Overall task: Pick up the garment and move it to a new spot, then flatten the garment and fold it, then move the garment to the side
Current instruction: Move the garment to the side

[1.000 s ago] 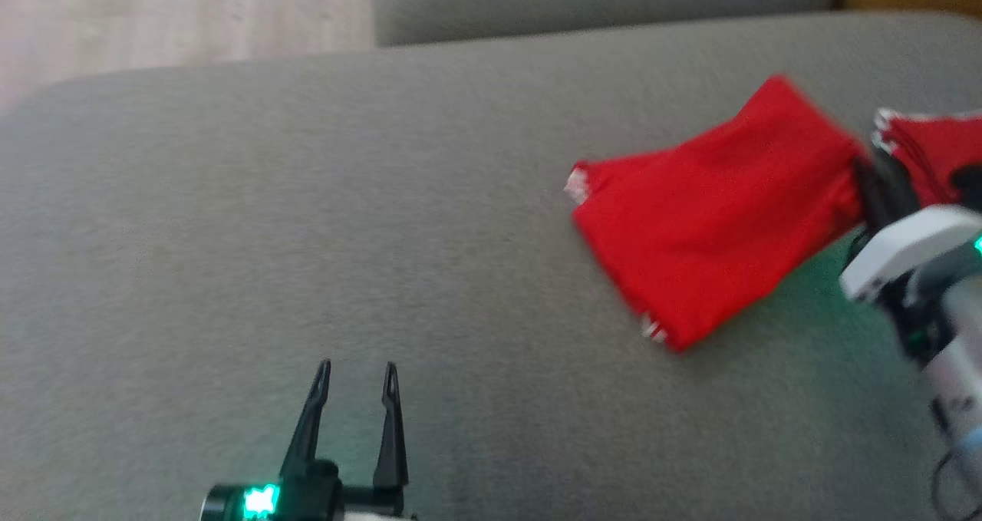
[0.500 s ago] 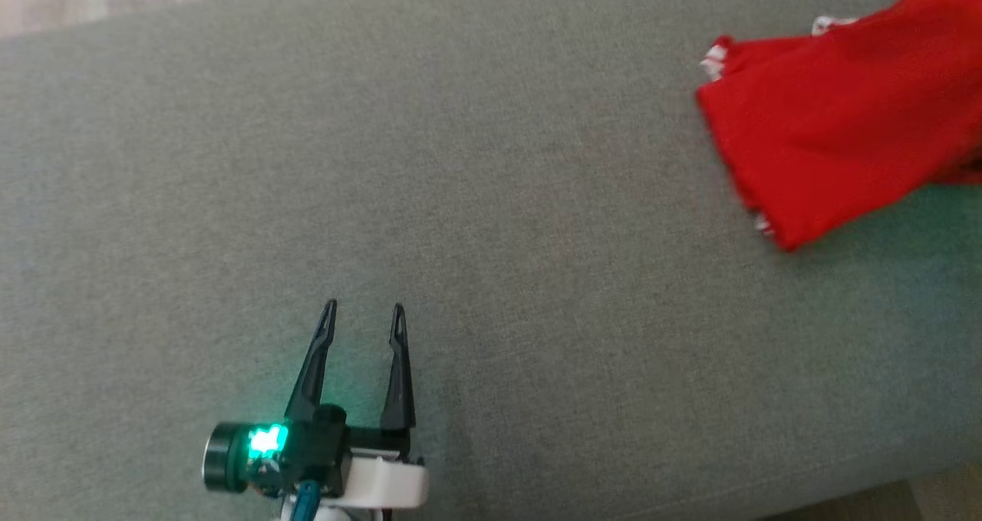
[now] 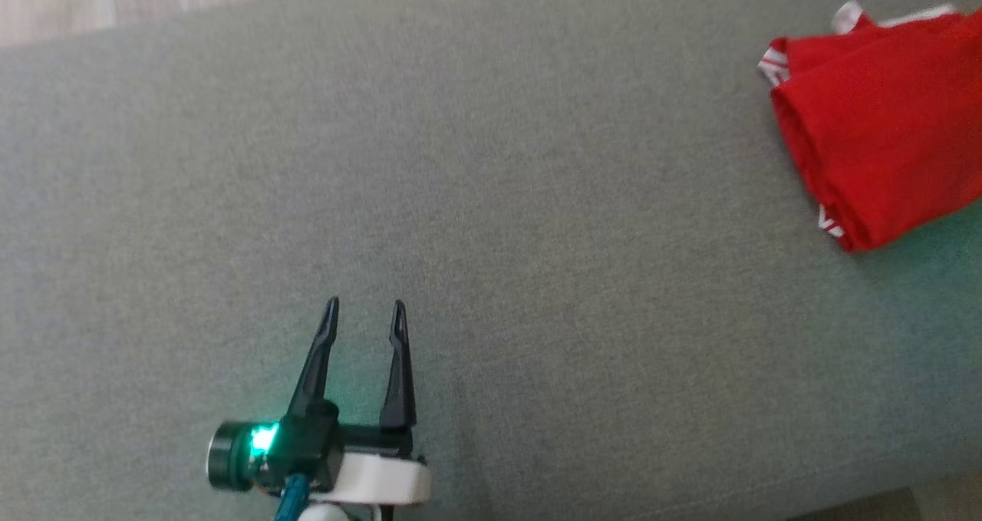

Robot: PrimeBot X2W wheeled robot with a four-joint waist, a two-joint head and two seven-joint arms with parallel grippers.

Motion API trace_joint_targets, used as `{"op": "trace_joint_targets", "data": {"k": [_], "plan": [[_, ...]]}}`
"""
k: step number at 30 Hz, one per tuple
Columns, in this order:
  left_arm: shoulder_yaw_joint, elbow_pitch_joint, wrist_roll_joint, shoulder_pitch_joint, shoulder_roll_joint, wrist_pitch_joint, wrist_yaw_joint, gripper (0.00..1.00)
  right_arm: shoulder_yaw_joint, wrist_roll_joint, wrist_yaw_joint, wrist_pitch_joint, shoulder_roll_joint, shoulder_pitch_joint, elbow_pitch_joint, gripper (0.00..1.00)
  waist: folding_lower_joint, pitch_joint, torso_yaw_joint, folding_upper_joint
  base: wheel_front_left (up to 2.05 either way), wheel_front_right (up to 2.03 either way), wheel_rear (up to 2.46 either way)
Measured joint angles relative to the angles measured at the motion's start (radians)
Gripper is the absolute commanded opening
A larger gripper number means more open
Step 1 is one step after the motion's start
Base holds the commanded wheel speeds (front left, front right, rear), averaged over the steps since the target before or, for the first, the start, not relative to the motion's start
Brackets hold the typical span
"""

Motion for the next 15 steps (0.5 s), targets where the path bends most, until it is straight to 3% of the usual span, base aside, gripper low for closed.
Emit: {"op": "trace_joint_targets", "data": {"k": [5,8,11,15], "plan": [[0.026,0.007,-0.039,0.077,-0.001,0.0,-0.049,1.0,0.019,-0.059,0.0,-0.036,0.162,0.184,-0.04,1.0,-0.0002,-0.092,-0.004,0.0,0.0,0.0,0.0],[0.039,0.021,-0.041,0.109,-0.001,0.0,-0.049,1.0,0.07,-0.058,0.0,-0.054,0.24,0.299,-0.082,1.0,-0.0002,-0.145,-0.004,0.0,0.0,0.0,0.0],[0.053,0.03,-0.044,0.132,-0.001,0.0,-0.034,1.0,0.153,-0.016,0.0,-0.1,0.289,0.401,-0.151,1.0,-0.0002,-0.2,0.0,0.0,0.0,0.0,0.0],[0.055,0.028,-0.052,0.165,-0.001,0.0,-0.023,1.0,0.304,0.035,0.0,-0.152,0.297,0.513,-0.288,1.0,-0.0002,-0.265,0.014,0.0001,0.0,0.0,0.0]]}}
